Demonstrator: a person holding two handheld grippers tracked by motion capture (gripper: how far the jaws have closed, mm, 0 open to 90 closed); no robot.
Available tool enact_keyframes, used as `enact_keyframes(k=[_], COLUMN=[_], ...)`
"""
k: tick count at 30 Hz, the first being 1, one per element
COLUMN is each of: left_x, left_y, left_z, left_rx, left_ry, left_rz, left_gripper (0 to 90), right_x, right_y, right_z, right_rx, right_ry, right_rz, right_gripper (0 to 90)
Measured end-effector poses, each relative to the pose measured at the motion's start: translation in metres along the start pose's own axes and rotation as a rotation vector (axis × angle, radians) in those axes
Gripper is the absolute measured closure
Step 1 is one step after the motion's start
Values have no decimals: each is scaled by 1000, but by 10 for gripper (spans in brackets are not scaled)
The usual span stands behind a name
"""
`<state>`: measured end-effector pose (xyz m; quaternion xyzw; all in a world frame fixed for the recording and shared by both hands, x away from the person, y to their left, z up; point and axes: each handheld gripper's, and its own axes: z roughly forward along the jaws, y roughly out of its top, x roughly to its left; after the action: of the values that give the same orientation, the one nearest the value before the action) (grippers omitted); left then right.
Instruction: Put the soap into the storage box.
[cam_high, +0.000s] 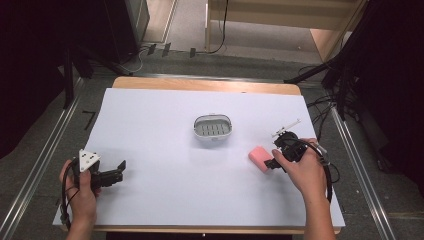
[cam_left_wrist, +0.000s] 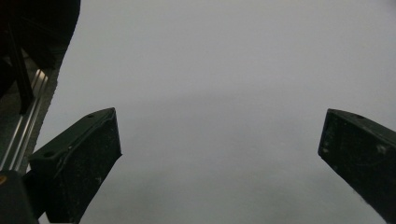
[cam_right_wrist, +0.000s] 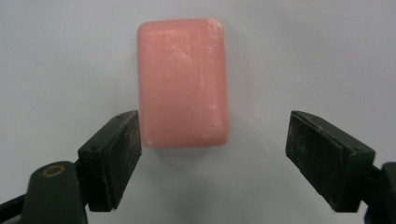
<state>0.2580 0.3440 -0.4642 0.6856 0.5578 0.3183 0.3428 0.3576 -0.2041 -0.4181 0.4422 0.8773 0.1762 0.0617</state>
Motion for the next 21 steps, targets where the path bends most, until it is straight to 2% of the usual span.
enact_keyframes(k=[10, 21], left_x=[0, 1], left_y=[0, 0], left_z=[0, 0], left_rx=[2, 4], left_ry=[-2, -5], left_rz=[1, -2], left_gripper=[0, 0], right_x=[6, 11], right_y=[13, 22], right_z=[11, 22], right_rx=[29, 65], right_ry=[10, 11], right_rz=[4, 41], right_gripper=[192, 205])
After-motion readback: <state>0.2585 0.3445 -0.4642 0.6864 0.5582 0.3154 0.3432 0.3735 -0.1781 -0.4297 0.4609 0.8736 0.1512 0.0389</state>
